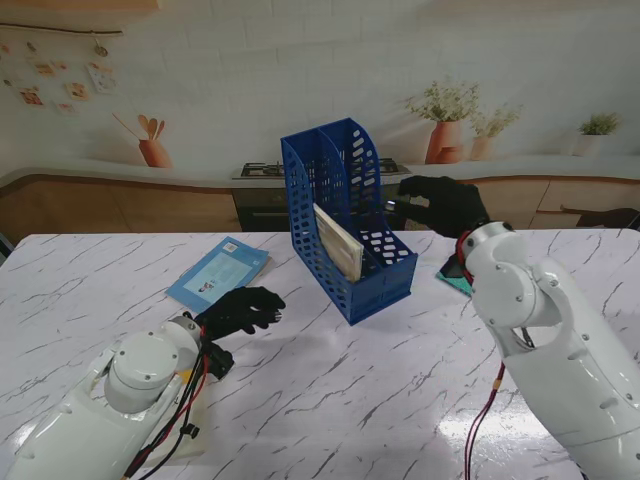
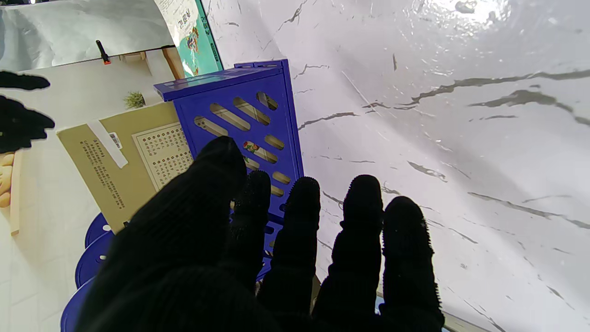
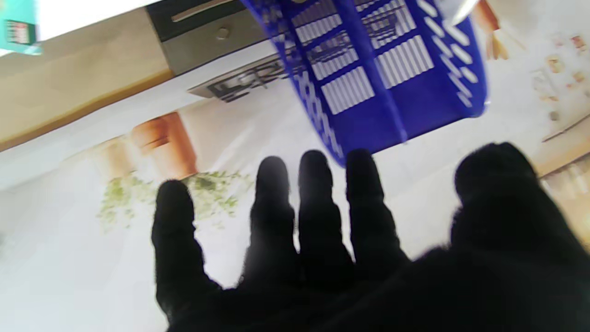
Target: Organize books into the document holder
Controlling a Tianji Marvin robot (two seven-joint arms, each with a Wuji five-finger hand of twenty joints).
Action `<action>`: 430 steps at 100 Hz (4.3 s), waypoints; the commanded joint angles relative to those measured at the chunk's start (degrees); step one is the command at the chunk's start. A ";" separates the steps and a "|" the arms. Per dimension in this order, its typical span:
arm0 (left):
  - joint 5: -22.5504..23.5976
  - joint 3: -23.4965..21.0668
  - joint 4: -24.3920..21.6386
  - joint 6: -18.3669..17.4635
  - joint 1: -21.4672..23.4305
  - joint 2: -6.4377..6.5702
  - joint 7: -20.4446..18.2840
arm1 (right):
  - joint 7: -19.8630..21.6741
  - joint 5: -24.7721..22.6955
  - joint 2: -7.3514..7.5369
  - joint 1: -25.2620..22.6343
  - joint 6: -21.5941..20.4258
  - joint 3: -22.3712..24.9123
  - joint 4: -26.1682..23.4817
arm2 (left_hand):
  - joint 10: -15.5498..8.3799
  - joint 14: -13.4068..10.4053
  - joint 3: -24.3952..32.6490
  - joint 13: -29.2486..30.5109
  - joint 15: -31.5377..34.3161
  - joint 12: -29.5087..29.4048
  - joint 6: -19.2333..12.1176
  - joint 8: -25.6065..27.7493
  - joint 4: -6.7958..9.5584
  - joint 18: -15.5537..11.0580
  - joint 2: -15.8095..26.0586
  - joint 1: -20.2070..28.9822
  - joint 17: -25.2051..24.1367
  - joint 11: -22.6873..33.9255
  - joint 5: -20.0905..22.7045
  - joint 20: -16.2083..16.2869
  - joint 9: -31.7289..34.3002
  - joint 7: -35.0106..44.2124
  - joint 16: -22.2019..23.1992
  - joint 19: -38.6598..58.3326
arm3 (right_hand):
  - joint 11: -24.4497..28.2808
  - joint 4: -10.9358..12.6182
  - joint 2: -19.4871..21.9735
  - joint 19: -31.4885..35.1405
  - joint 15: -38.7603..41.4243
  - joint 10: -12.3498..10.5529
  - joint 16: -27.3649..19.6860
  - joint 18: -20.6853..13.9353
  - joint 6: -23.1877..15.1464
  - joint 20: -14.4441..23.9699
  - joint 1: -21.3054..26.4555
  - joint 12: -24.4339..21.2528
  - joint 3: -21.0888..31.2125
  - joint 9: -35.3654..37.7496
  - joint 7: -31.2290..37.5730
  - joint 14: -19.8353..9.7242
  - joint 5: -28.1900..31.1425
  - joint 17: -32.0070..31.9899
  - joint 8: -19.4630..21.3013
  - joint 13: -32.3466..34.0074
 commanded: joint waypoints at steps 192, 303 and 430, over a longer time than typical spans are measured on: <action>-1.80 1.96 2.23 -0.23 -1.21 -0.60 -0.29 | 16.79 -1.05 5.14 -1.27 3.42 4.30 27.50 | -0.05 -0.54 -2.08 -0.69 0.95 -0.32 -0.06 0.06 1.24 0.64 1.31 0.35 -0.26 0.75 0.00 0.14 -1.33 0.68 -0.15 -0.18 | -1.32 2.98 5.23 -7.75 -2.87 -1.04 -12.37 -35.61 5.25 -23.05 3.43 -10.36 -1.24 -15.71 -4.25 -7.46 -6.54 -9.67 -8.16 -16.30; -1.51 0.82 1.77 0.21 0.49 -0.54 0.00 | 51.27 8.02 11.33 -11.98 6.44 2.14 2.11 | 0.27 -0.41 -2.72 -0.58 1.34 -0.29 0.41 -0.20 1.31 0.85 1.29 1.79 -0.24 1.01 0.40 0.49 -1.20 1.26 -0.11 0.30 | -1.10 3.79 13.53 5.57 -2.08 8.16 -12.33 -23.93 11.02 -16.23 12.91 -10.20 -13.67 2.38 -1.66 4.86 8.85 1.48 -7.92 1.41; -2.40 2.18 3.33 -0.89 -0.77 -0.79 0.16 | 20.35 4.61 5.34 -16.87 -3.91 5.38 9.95 | 0.10 -0.33 -2.80 -0.35 1.56 -0.25 0.40 -0.31 1.27 0.85 1.13 2.02 -0.01 1.16 0.59 0.59 -0.96 1.62 -0.06 0.45 | 2.42 1.72 -3.82 9.19 2.32 -2.40 -4.83 -11.19 -1.84 -9.92 -1.38 -2.39 13.57 9.04 7.35 5.80 11.46 3.42 -3.75 7.98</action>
